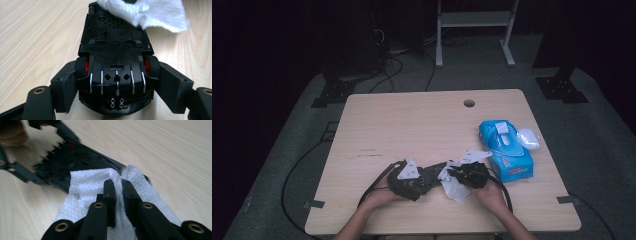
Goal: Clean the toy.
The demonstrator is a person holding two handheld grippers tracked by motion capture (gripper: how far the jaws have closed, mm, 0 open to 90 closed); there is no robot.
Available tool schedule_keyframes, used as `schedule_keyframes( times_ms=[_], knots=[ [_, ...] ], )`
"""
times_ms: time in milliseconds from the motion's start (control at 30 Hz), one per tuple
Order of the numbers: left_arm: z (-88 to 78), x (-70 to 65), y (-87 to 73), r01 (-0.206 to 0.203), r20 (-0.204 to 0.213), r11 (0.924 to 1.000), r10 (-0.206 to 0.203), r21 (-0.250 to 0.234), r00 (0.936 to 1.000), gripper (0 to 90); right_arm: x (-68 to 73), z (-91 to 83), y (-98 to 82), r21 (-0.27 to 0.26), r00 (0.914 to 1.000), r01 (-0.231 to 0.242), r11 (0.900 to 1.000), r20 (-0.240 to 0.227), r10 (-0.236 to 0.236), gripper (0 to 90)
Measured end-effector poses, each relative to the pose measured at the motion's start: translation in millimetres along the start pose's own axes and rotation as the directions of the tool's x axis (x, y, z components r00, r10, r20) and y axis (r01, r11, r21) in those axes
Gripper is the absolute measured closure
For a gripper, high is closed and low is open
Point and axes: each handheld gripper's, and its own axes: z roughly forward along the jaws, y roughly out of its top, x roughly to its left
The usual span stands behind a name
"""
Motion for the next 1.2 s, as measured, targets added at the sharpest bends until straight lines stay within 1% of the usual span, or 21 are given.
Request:
schedule_keyframes(
  times_ms=[33, 100, 167, 233, 300, 333, 367, 433, 467, 533, 567, 600, 667, 700, 733, 767, 867, 933, 1000, 1100, 1200],
  knots=[
    [0.1, -0.1, -0.2, -0.001, 0.0, 1.0, 0.001, 0.001, 1.0, 24.9, -2.3, -1.6, -1.5, 0.01, 0.9999, -0.004, 1.0, 0.013, 0.004, 82.5],
    [0.0, -0.3, 0.2, -0.006, -0.002, 1.0, 0.006, 0.003, 1.0, 24.9, -5.6, -4.6, -5.1, 0.006, 0.9997, -0.018, 1.0, 0.016, 0.018, 82.5],
    [0.1, -0.3, 0.2, -0.003, -0.002, 1.0, 0.003, 0.002, 1.0, 24.9, -2.6, -4.5, -5.5, 0.002, 0.9998, -0.019, 1.0, 0.007, 0.019, 82.5],
    [0.3, -0.1, 0.3, -0.003, -0.003, 1.0, 0.003, 0.003, 1.0, 24.9, 4.5, -1.4, -3.0, -0.01, 0.9998, -0.012, 1.0, -0.015, 0.012, 82.5],
    [0.7, -0.2, 0.7, -0.006, -0.005, 0.9999, 0.006, 0.008, 1.0, 24.9, 14.3, 4.2, 1.8, -0.019, 0.9982, -0.006, 1.0, -0.06, 0.005, 82.5],
    [1.0, -0.6, 0.5, -0.002, -0.003, 1.0, 0.002, 0.009, 1.0, 24.9, 21.5, 8.7, 4.7, -0.03, 0.9971, 0.008, 1.0, -0.076, -0.01, 82.4],
    [1.4, -0.8, 0.3, 0.002, -0.003, 1.0, -0.002, 0.006, 1.0, 24.9, 25.6, 11.0, 6.7, -0.035, 0.9957, 0.014, 0.999, -0.092, -0.017, 82.4],
    [1.6, -1.0, 0.2, 0.001, -0.004, 1.0, -0.001, 0.008, 1.0, 24.9, 35.1, 16.6, 11.2, -0.045, 0.9892, 0.011, 0.999, -0.145, -0.017, 82.5],
    [1.9, -1.2, -0.1, -0.003, -0.006, 0.9999, 0.003, 0.015, 1.0, 24.9, 39.6, 18.8, 12.7, -0.05, 0.9874, 0.021, 0.999, -0.155, -0.029, 82.4],
    [1.8, -0.5, -0.9, -0.007, -0.004, 0.9998, 0.007, 0.018, 1.0, 24.9, 42.5, 19.5, 13.8, -0.043, 0.9875, 0.052, 0.998, -0.146, -0.058, 82.4],
    [1.4, -0.5, -0.9, -0.004, -0.005, 0.9999, 0.004, 0.014, 1.0, 24.9, 40.5, 18.4, 13.2, -0.039, 0.9882, 0.047, 0.998, -0.144, -0.052, 82.5],
    [0.8, -0.1, -0.9, -0.004, -0.003, 0.9999, 0.004, 0.012, 1.0, 24.9, 37.0, 16.3, 12.2, -0.035, 0.9904, 0.043, 0.998, -0.13, -0.047, 82.5],
    [0.5, 0.3, -1.0, -0.006, -0.003, 0.9999, 0.006, 0.013, 1.0, 24.9, 24.6, 9.8, 9.1, -0.026, 0.996, 0.024, 0.999, -0.085, -0.026, 82.4],
    [0.8, 0.3, -1.4, -0.004, -0.003, 0.9999, 0.004, 0.012, 1.0, 24.9, 19.9, 7.2, 7.6, -0.024, 0.9976, 0.014, 1.0, -0.068, -0.016, 82.4],
    [0.7, 0.6, -1.6, -0.004, -0.002, 0.9999, 0.004, 0.011, 1.0, 24.9, 13.6, 3.7, 5.3, -0.016, 0.9992, 0.013, 1.0, -0.039, -0.013, 82.4],
    [0.3, 1.1, -1.4, -0.004, 0.001, 0.9999, 0.004, 0.01, 1.0, 24.9, 7.9, 0.5, 2.4, -0.009, 0.9999, 0.012, 1.0, -0.01, -0.012, 82.4],
    [-0.2, 1.5, -0.9, 0.002, 0.002, 1.0, -0.002, 0.002, 1.0, 24.9, -7.1, -8.2, -7.9, 0.005, 0.9991, -0.032, 0.999, 0.027, 0.032, 82.4],
    [-0.1, 1.7, -1.0, 0.004, 0.003, 1.0, -0.004, 0.002, 1.0, 24.9, -11.5, -12.7, -13.5, 0.005, 0.9983, -0.053, 0.999, 0.023, 0.053, 82.5],
    [-0.1, 1.5, -0.9, 0.001, 0.002, 1.0, -0.001, 0.003, 1.0, 24.9, -10.6, -14.6, -15.0, 0.01, 0.9988, -0.043, 0.999, 0.023, 0.043, 82.4],
    [0.0, 1.0, -0.7, 0.0, 0.0, 1.0, 0.0, 0.005, 1.0, 24.9, -9.9, -13.0, -12.6, 0.009, 0.999, -0.04, 0.999, 0.019, 0.04, 82.4],
    [0.1, 1.0, -1.0, -0.005, 0.0, 1.0, 0.005, 0.006, 1.0, 24.9, -10.1, -7.3, -5.8, 0.005, 0.9991, -0.041, 0.999, 0.014, 0.04, 82.4]
  ],
)
